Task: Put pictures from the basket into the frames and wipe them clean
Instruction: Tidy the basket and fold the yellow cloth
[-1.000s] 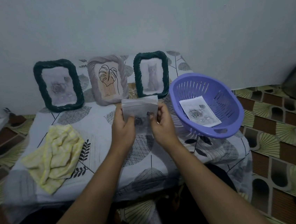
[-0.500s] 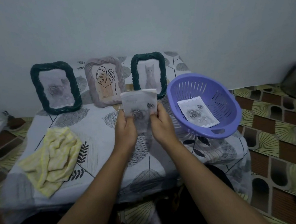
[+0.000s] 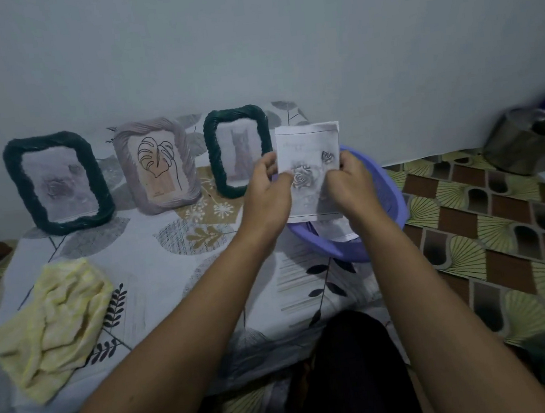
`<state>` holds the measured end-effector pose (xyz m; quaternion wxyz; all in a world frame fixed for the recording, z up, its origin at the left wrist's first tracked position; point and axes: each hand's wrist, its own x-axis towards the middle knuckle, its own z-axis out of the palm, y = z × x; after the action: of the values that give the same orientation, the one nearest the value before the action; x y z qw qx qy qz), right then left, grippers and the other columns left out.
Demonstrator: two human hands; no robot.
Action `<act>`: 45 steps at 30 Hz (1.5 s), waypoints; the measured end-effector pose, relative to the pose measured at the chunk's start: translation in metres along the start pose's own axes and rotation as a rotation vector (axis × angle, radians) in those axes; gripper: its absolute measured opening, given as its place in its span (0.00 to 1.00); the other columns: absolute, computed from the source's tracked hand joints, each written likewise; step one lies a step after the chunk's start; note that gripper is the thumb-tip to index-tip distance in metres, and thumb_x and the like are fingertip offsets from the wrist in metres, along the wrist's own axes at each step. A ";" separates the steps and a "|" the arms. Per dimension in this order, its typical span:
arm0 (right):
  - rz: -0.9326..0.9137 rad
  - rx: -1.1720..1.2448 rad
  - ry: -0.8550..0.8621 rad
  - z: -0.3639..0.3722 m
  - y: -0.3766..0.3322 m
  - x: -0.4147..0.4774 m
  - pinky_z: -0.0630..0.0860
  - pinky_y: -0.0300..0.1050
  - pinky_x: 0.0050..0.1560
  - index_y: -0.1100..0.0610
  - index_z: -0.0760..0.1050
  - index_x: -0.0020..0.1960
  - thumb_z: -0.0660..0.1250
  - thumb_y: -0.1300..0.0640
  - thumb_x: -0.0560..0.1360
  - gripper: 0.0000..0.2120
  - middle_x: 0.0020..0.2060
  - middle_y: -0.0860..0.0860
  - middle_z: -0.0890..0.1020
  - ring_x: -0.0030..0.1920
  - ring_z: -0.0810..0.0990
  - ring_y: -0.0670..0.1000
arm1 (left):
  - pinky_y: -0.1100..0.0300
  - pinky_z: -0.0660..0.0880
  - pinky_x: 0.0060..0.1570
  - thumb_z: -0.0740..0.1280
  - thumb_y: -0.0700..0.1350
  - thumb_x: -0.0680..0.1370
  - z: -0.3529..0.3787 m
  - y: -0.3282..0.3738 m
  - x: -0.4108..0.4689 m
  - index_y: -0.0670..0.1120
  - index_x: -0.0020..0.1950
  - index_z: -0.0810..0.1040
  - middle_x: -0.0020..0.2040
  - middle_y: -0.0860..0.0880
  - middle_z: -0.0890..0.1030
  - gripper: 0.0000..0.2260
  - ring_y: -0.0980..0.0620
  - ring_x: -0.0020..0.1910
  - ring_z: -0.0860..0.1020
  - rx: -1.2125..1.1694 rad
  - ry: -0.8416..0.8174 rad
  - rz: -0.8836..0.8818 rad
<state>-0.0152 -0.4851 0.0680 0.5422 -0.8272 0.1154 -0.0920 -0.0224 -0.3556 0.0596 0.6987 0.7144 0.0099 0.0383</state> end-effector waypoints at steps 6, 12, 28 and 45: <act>0.121 -0.178 -0.057 -0.030 0.029 0.041 0.79 0.50 0.51 0.58 0.78 0.60 0.60 0.59 0.64 0.25 0.56 0.55 0.82 0.54 0.80 0.58 | 0.62 0.79 0.36 0.60 0.41 0.82 0.040 0.004 0.006 0.43 0.54 0.78 0.39 0.49 0.86 0.07 0.54 0.38 0.84 -0.227 -0.123 -0.279; 0.252 -0.297 -0.250 -0.029 0.044 0.056 0.71 0.47 0.53 0.64 0.58 0.74 0.59 0.61 0.78 0.26 0.66 0.61 0.71 0.62 0.74 0.60 | 0.60 0.75 0.29 0.58 0.42 0.82 0.054 0.002 0.012 0.43 0.38 0.70 0.20 0.48 0.76 0.13 0.48 0.30 0.77 -0.304 -0.069 -0.534; 0.274 -0.434 -0.385 -0.020 0.061 0.070 0.69 0.57 0.68 0.60 0.62 0.74 0.58 0.55 0.80 0.24 0.71 0.59 0.68 0.67 0.69 0.62 | 0.50 0.72 0.47 0.59 0.50 0.75 0.074 -0.023 0.049 0.48 0.48 0.77 0.49 0.45 0.84 0.10 0.44 0.44 0.78 -0.290 0.060 -0.742; -0.028 -0.635 -0.366 -0.032 0.055 0.069 0.72 0.51 0.59 0.62 0.64 0.72 0.62 0.60 0.79 0.22 0.66 0.59 0.73 0.64 0.73 0.60 | 0.57 0.69 0.36 0.57 0.37 0.77 0.079 -0.030 0.082 0.45 0.50 0.72 0.46 0.43 0.71 0.06 0.48 0.41 0.69 -0.032 0.004 -0.544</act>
<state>0.0370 -0.5541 0.0320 0.2690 -0.9585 0.0278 0.0904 0.0662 -0.4281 0.0312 0.6945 0.6741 0.2022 -0.1495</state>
